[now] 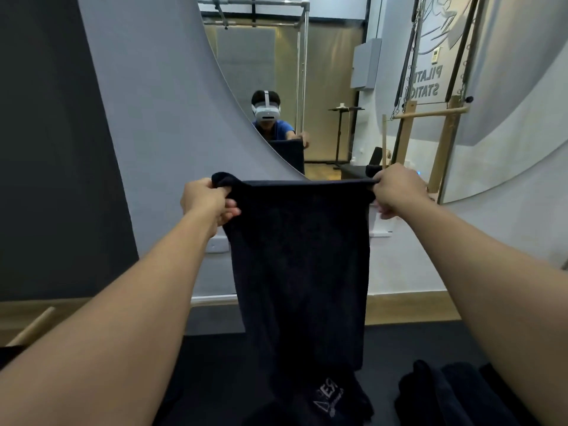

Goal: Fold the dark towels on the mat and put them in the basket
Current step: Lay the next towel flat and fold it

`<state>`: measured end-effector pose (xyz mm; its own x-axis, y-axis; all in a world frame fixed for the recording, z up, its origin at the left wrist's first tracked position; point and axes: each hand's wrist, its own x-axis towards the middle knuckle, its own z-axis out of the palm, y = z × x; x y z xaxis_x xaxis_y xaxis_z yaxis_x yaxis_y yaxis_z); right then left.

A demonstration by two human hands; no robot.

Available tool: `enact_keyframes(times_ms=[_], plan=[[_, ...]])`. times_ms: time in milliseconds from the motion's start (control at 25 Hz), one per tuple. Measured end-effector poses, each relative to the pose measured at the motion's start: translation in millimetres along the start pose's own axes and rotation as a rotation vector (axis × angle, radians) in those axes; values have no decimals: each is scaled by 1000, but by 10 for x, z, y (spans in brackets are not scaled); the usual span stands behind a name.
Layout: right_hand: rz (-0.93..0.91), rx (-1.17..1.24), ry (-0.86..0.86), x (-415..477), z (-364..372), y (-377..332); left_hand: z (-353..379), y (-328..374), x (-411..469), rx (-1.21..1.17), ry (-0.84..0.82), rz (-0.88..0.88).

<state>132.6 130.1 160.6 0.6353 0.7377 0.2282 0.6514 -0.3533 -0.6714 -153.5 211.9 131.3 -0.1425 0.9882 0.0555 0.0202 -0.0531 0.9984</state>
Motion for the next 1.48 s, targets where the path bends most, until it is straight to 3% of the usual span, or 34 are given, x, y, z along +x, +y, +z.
enact_keyframes(times_ms=[120, 240, 520, 720, 840, 960, 1120, 1320, 1480], plan=[[112, 839, -98, 116, -83, -296, 144, 336, 139, -249, -63, 118], [-5, 1165, -37, 157, -290, -628, 86, 814, 188, -382, -60, 280], [-320, 1353, 79, -264, -610, -882, -220, 1212, -220, -592, 80, 547], [-389, 1176, 241, -692, -477, -565, -551, 845, -682, -494, 264, 667], [-370, 1062, 311, -915, -296, -252, -668, 383, -910, -489, 302, 591], [-299, 1039, 251, -1089, -66, 117, -751, -123, -1060, -382, 310, 510], [-170, 916, 104, -1456, 494, 833, -792, -1032, -1181, -325, 182, 171], [91, 741, -46, -1939, 1464, 2071, -780, -2576, -1263, -69, 4, -317], [211, 575, -171, -1980, 1999, 2740, -817, -3311, -1110, 81, -58, -482]])
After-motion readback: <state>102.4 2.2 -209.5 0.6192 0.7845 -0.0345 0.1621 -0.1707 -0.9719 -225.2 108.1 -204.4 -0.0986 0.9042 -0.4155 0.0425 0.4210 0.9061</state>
